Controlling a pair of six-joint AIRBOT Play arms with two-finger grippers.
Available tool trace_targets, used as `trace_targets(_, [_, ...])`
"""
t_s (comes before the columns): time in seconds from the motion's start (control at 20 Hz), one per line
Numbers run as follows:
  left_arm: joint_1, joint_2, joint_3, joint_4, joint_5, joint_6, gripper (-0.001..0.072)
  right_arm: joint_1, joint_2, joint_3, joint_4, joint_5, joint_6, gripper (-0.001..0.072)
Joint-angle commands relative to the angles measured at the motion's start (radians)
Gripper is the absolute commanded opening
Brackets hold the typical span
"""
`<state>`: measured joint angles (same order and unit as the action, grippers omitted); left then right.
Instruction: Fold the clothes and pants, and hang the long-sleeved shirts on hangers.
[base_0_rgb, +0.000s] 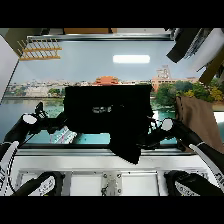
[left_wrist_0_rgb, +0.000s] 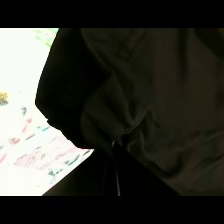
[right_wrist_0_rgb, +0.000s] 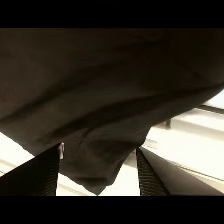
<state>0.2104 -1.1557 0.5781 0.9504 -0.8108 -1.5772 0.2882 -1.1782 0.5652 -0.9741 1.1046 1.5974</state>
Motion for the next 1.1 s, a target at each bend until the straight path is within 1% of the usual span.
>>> trace_targets(0.0, [-0.001,0.0,0.001,0.0,-0.002,0.0,0.0008,0.005,-0.003,0.0,0.003,0.004,-0.002,0.0488])
trace_targets(0.05, [-0.001,0.0,0.001,0.0,-0.003,0.0,0.0008,0.005,-0.003,0.0,0.003,0.008,-0.002,0.0488])
trace_targets(0.1, [-0.001,0.0,0.001,0.0,-0.006,0.002,0.0008,0.006,-0.002,0.0,0.003,0.011,-0.002,0.046])
trace_targets(0.15, [-0.001,0.0,0.001,0.0,-0.009,0.006,0.0008,0.006,-0.002,0.0,0.002,0.011,-0.007,0.0239])
trace_targets(0.2, [-0.001,0.0,0.001,0.0,-0.014,0.019,0.0008,0.006,0.0,0.0,0.0,0.01,-0.019,0.0067])
trace_targets(0.25, [0.002,0.002,0.002,0.001,-0.024,0.031,0.0008,0.006,0.01,0.001,-0.012,0.011,-0.019,0.0063])
trace_targets(0.3, [0.009,0.013,0.001,0.001,-0.044,0.048,0.0008,0.006,0.032,0.004,-0.036,0.016,-0.019,0.0014])
trace_targets(0.4, [0.041,0.071,0.001,0.003,-0.116,0.098,0.0008,-0.009,0.109,0.013,-0.087,0.066,-0.019,0.0016])
trace_targets(0.45, [0.062,0.118,0.001,0.031,-0.167,0.103,0.0008,-0.027,0.156,0.013,-0.108,0.1,-0.019,0.0015])
trace_targets(0.6, [0.082,0.28,-0.019,0.171,-0.349,0.102,0.0008,-0.108,0.322,0.013,-0.201,0.25,-0.018,0.0015])
trace_targets(0.65, [0.081,0.335,-0.035,0.201,-0.419,0.088,0.0008,-0.135,0.373,0.013,-0.224,0.297,-0.014,0.0015])
trace_targets(0.7, [0.076,0.386,-0.055,0.201,-0.482,0.063,0.0008,-0.167,0.425,0.014,-0.242,0.344,0.002,0.0015])
trace_targets(0.75, [0.073,0.433,-0.075,0.201,-0.52,0.038,0.0008,-0.196,0.467,0.018,-0.246,0.379,0.004,0.0015])
trace_targets(0.85, [0.053,0.521,-0.096,0.202,-0.56,0.011,0.0008,-0.251,0.526,0.055,-0.246,0.423,0.004,0.0015])
trace_targets(0.9, [0.042,0.552,-0.087,0.202,-0.57,0.003,0.0008,-0.271,0.534,0.086,-0.246,0.422,0.004,0.0015])
trace_targets(1.05, [-0.003,0.58,-0.009,0.203,-0.555,-0.01,0.0007,-0.283,0.489,0.207,-0.246,0.383,0.003,0.0015])
